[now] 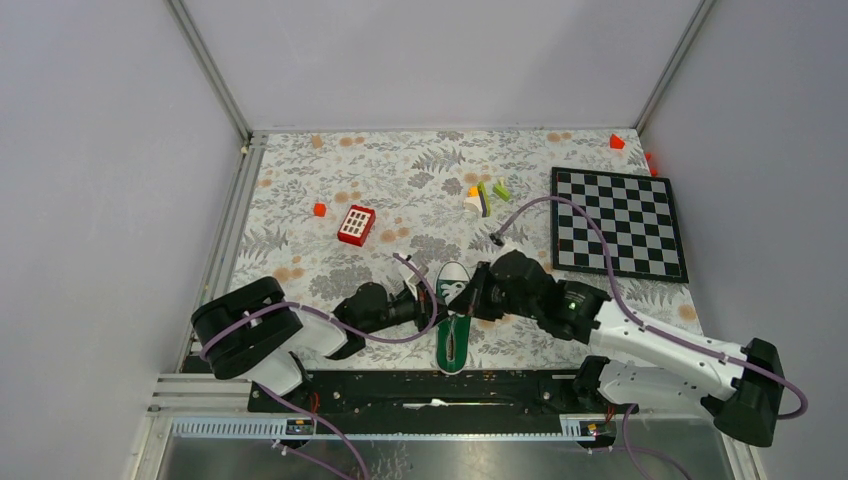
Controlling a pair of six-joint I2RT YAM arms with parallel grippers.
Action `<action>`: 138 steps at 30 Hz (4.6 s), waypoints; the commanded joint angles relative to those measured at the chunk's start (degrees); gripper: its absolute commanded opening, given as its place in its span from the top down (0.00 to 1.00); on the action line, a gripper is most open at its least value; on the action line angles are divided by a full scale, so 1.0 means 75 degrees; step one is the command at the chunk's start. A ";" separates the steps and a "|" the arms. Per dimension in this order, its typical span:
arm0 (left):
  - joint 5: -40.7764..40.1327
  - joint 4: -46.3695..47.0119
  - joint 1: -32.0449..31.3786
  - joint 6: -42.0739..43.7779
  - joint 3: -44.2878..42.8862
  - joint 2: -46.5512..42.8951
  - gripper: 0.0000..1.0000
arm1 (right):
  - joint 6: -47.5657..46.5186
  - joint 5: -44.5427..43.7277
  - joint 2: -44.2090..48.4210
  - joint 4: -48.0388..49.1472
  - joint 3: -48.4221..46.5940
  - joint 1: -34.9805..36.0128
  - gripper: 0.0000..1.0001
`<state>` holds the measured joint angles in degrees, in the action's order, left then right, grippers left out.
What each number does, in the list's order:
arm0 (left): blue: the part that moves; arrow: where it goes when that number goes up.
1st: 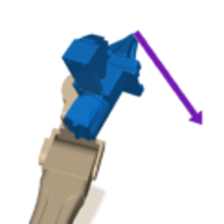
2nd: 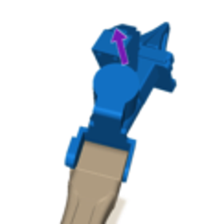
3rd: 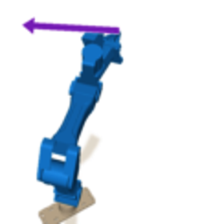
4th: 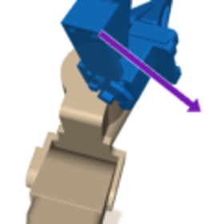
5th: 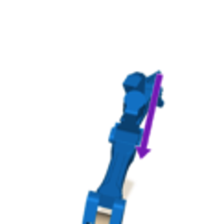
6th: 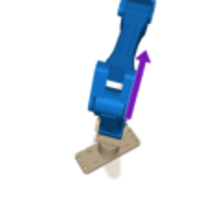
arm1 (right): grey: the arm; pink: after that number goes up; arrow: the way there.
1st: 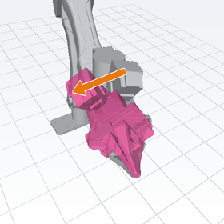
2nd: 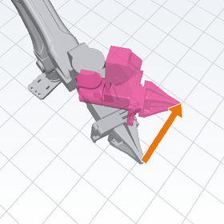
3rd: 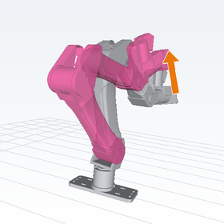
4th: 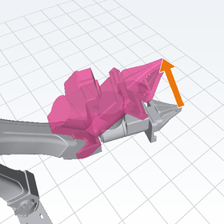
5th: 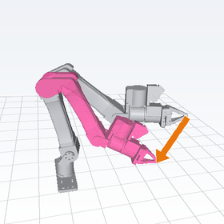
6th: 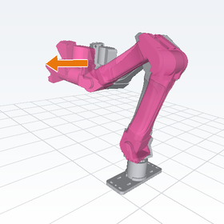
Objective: Tie the shoes
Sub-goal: Wrap the shoelace around the shoelace, then cross the shoelace with the shoelace.
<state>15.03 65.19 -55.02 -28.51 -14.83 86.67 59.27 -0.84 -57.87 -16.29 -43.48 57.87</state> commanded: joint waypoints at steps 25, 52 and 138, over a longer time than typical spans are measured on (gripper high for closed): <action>0.0388 0.2154 -0.0011 -0.0047 0.0567 0.0199 1.00 | 0.0671 -0.1423 0.0590 0.0034 0.1237 0.0066 1.00; 0.0546 0.2296 -0.0029 0.0167 0.0510 0.0479 1.00 | 0.0379 -0.1545 0.1040 -0.0542 0.1498 0.0069 0.66; 0.0652 0.2289 -0.0023 0.0295 0.0529 0.0340 1.00 | -0.0895 -0.0595 -0.0696 0.0942 0.0260 -0.0486 1.00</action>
<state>16.75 77.17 -55.02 -26.57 -10.87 90.21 53.54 -4.91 -63.81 -9.61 -39.66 54.52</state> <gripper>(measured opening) 0.013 0.032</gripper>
